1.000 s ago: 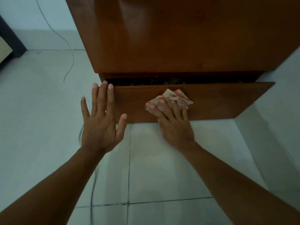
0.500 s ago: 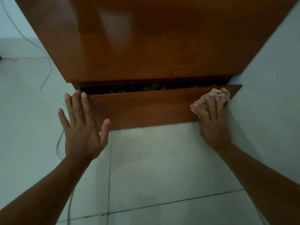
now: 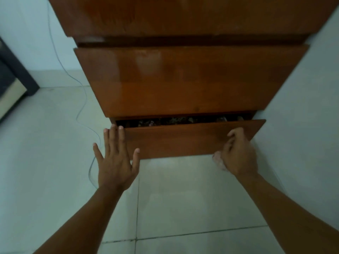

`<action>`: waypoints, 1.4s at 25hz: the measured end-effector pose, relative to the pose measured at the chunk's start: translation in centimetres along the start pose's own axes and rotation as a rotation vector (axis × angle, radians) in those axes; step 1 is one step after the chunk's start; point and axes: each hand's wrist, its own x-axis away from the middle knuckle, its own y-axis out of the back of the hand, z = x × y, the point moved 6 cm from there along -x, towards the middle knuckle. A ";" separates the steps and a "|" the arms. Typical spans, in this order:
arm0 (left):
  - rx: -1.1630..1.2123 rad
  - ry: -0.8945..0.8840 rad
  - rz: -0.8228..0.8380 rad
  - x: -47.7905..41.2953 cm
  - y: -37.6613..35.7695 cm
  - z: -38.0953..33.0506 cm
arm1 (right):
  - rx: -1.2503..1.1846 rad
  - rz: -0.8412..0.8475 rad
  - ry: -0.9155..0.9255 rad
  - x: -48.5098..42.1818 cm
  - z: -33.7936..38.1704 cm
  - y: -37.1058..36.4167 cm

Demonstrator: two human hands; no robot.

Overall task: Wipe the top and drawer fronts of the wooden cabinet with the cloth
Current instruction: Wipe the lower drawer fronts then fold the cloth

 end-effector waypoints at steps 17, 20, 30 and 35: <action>-0.029 0.088 0.303 -1.9 -0.6 -2.0 | 0.351 0.593 0.050 -0.3 5.1 -2.4; -0.044 0.086 0.336 -2.4 -0.8 -2.0 | 0.365 0.615 0.045 -0.6 4.9 -2.5; 0.998 0.241 1.072 -1.8 1.7 -10.8 | -0.274 0.386 0.288 0.3 12.2 0.4; 1.095 0.242 1.054 -4.4 7.5 -11.7 | -0.393 0.372 0.189 0.2 15.4 3.7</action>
